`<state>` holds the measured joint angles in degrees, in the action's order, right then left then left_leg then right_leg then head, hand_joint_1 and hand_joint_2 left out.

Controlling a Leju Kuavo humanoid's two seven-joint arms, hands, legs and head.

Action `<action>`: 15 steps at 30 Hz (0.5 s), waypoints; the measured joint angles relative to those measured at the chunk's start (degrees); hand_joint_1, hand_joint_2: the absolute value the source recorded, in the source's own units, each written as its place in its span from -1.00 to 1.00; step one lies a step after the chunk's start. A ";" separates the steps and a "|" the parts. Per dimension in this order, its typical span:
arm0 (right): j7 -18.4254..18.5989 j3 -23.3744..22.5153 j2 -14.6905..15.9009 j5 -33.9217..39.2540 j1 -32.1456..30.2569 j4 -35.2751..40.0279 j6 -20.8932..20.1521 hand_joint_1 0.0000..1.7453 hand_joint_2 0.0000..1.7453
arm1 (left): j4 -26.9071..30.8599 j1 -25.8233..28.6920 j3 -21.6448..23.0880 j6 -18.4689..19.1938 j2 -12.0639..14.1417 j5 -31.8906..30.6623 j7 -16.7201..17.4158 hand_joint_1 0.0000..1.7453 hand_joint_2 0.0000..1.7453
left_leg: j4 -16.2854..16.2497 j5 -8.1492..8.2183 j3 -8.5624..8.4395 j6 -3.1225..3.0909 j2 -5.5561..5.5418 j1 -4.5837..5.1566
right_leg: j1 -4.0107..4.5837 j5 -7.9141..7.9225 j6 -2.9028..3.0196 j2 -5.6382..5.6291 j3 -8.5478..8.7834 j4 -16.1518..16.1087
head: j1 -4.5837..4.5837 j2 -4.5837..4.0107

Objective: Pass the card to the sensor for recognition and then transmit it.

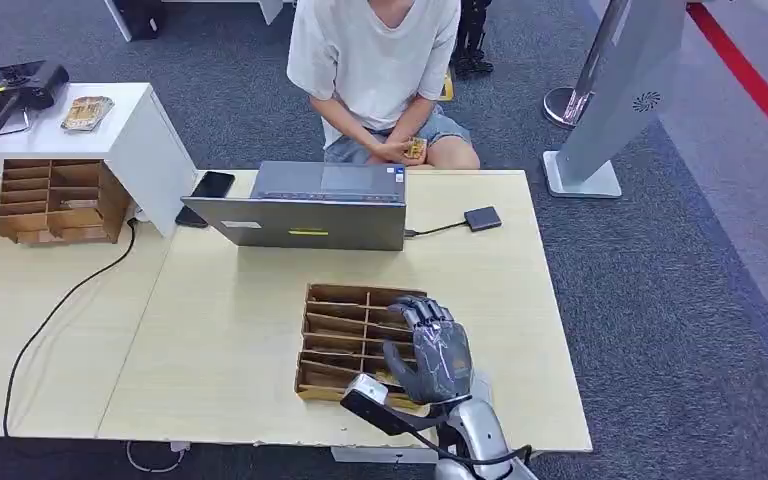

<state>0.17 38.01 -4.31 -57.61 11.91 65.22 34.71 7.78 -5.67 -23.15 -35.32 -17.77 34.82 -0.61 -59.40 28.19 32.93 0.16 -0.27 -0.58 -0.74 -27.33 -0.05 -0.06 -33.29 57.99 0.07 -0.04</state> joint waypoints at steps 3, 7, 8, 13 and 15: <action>0.00 0.00 -0.11 0.02 0.07 -0.28 -0.15 -0.24 1.00 | 0.00 0.00 0.00 0.00 0.00 0.15 0.00 -1.00 -1.00 | 0.00 0.00 0.00 0.00 0.00 0.00 | 0.00 0.00 0.00 0.00 0.00 0.00 | 0.00 0.00; 0.13 0.02 -0.31 0.09 0.15 -0.98 -0.26 -0.18 1.00 | 0.00 0.00 0.00 0.00 0.00 0.31 0.00 -1.00 -1.00 | 0.00 0.00 0.00 0.00 0.00 0.00 | 0.00 0.00 0.00 0.00 0.00 0.00 | 0.00 0.00; 0.15 0.00 -0.33 0.11 0.16 -1.11 -0.26 -0.18 1.00 | 0.02 0.00 0.00 0.00 0.00 0.33 0.00 -1.00 -1.00 | 0.00 0.00 0.00 0.00 0.00 0.00 | 0.00 0.00 0.00 0.00 0.00 0.00 | 0.00 0.00; 0.13 0.00 -0.46 0.22 0.32 -1.64 -0.24 -0.08 1.00 | 0.02 0.00 0.00 0.00 0.00 0.39 0.00 -1.00 -1.00 | 0.00 0.00 0.00 0.00 0.00 0.00 | 0.00 0.00 0.00 0.00 0.00 0.00 | -0.02 0.00; 0.13 0.00 -0.52 0.31 0.41 -1.88 -0.24 0.02 1.00 | 0.02 0.01 0.00 0.00 0.00 0.42 0.00 -1.00 -1.00 | 0.00 0.00 0.00 0.00 0.00 0.00 | 0.00 0.00 0.00 0.00 0.00 0.00 | 0.00 0.00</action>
<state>0.31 38.01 -4.83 -57.31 12.32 63.34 34.47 7.80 -5.67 -23.15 -35.32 -17.77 35.23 -0.61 -59.40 28.19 32.93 0.16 -0.27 -0.58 -0.74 -27.32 -0.04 -0.06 -33.29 57.99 0.07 -0.04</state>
